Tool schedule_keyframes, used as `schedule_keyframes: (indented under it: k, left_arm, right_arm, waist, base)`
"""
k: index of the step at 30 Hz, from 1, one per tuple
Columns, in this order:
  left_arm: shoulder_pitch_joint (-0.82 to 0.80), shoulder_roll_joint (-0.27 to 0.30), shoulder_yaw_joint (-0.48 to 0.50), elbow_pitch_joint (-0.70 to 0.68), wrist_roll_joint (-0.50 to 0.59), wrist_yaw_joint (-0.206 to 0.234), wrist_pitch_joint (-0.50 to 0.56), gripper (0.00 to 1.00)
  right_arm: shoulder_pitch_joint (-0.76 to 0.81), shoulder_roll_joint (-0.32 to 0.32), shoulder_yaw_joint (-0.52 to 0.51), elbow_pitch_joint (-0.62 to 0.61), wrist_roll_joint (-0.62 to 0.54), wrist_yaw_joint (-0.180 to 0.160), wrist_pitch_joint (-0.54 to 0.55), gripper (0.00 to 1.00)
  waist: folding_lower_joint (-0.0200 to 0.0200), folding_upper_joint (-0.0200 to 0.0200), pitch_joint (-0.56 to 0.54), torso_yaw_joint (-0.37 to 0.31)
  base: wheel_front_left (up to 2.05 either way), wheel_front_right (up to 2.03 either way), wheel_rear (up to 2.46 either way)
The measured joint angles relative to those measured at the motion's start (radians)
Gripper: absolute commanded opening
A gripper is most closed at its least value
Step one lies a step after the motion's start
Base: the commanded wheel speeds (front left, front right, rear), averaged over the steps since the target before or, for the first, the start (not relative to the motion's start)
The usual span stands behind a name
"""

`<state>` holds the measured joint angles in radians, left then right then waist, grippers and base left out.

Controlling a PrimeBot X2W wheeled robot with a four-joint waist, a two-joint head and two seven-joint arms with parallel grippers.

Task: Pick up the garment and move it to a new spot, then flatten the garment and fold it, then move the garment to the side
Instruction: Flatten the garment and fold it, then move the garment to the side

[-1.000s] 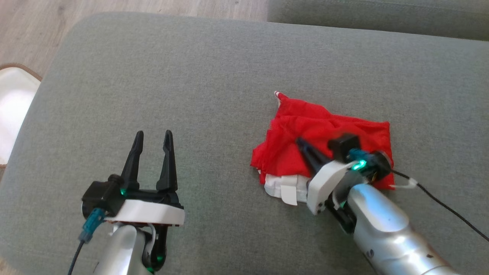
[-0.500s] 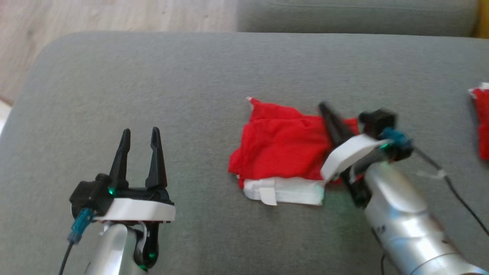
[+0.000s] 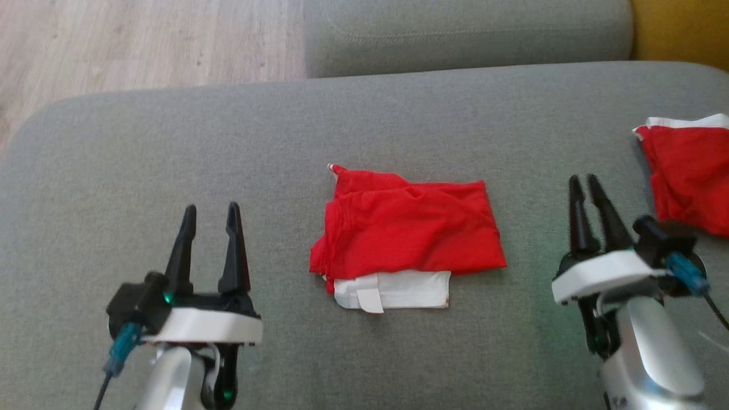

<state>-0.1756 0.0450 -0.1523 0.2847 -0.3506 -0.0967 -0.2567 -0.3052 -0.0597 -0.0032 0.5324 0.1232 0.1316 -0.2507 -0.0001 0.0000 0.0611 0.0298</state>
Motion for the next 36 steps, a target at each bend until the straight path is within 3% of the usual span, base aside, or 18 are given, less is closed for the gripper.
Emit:
schedule_keyframes:
  k: [13, 29, 36]
  left_arm:
    - [0.045, 0.000, -0.003, 0.000, 0.011, 0.000, 0.000, 1.00]
    - [0.061, 0.000, -0.005, 0.000, 0.017, -0.001, 0.000, 1.00]
    - [0.055, 0.000, -0.011, -0.002, 0.016, -0.001, 0.000, 1.00]
  right_arm:
    - [0.138, 0.011, 0.002, -0.128, 0.053, 0.000, 0.000, 1.00]
    - [0.138, 0.011, 0.003, -0.128, 0.054, 0.000, 0.000, 1.00]
    - [0.112, 0.011, 0.008, -0.074, 0.027, 0.000, 0.009, 1.00]
  waist:
    - [0.0000, 0.0000, -0.024, -0.011]
    - [0.0000, 0.0000, -0.026, -0.006]
    - [0.0002, 0.0000, 0.010, 0.010]
  base:
    - [0.00, 0.00, 0.00]
    - [0.00, 0.00, 0.00]
    - [0.00, 0.00, 0.00]
